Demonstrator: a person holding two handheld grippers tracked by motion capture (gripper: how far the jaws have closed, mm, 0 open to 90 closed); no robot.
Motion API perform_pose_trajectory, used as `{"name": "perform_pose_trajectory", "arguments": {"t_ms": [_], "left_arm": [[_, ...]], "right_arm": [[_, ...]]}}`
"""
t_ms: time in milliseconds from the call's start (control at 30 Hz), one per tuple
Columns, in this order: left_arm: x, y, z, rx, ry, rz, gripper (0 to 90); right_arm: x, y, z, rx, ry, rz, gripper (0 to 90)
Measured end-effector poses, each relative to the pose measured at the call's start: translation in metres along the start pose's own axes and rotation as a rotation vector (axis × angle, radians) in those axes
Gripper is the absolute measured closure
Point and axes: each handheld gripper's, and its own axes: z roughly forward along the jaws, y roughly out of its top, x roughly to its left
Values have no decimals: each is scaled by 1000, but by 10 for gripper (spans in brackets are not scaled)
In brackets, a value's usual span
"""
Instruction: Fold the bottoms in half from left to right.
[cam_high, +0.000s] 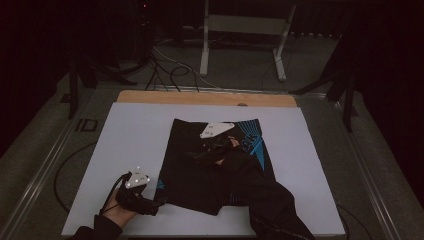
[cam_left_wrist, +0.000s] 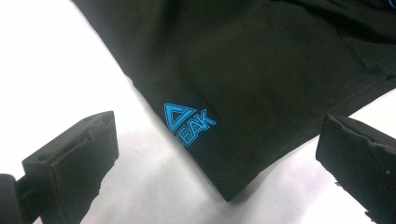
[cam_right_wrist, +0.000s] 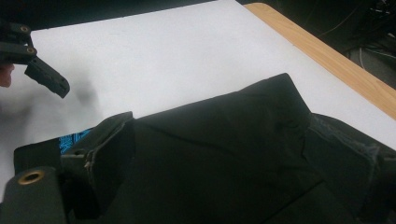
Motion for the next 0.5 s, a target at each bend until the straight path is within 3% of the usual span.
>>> {"name": "perform_pose_trajectory", "arguments": {"t_ms": [267,367,500], "left_arm": [[-2,0,5,40,-40,-7,0],[-3,0,9,79,-44,-26,0],[-7,1,10,121,-62,5,28]], "right_arm": [[-1,2,10,6,9,5,99],[-2,2,14,7,15,8,99],[-2,2,19,14,19,7,99]]}}
